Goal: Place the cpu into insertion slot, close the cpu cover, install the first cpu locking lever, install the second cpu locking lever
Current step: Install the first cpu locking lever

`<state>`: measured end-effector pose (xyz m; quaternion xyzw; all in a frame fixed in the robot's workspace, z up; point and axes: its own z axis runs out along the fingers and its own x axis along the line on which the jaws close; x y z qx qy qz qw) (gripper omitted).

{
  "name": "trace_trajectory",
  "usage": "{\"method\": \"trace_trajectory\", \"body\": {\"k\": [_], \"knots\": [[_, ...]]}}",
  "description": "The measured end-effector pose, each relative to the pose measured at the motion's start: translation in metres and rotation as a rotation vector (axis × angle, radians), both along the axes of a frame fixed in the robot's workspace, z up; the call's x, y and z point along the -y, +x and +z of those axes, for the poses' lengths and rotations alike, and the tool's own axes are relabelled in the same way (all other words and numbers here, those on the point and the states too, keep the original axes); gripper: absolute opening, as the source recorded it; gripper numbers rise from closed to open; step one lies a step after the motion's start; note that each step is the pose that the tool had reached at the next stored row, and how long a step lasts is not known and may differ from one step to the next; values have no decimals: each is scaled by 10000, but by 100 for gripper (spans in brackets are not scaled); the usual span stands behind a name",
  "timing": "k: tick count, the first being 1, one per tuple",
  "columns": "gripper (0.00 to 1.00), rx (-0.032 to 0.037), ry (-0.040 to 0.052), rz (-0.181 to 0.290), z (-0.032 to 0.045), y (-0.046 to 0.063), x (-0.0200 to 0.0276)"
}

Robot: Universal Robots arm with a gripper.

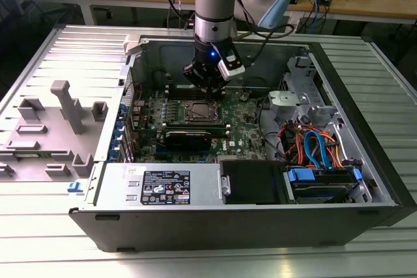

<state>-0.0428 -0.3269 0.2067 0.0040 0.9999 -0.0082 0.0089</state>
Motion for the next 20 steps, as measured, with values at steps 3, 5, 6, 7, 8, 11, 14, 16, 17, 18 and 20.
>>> {"method": "trace_trajectory", "body": {"k": [3, 5, 6, 7, 8, 11, 14, 16, 17, 18, 20], "knots": [[11, -1, -2, 2, -2, 1, 11], [11, -1, -1, 2, -7, 1, 21], [11, -1, 1, 0, -10, 1, 24], [11, 0, 1, 0, -12, 1, 27], [11, -1, -1, 0, -14, 1, 29], [11, -3, -7, 1, -20, 1, 31], [11, -3, -6, 1, -31, 2, 31], [11, 1, 11, 1, -41, 4, 28], [11, 0, 1, 1, -41, 4, 29], [11, -2, -3, 1, -41, 4, 30], [11, -3, -4, 1, -41, 4, 30]]}}
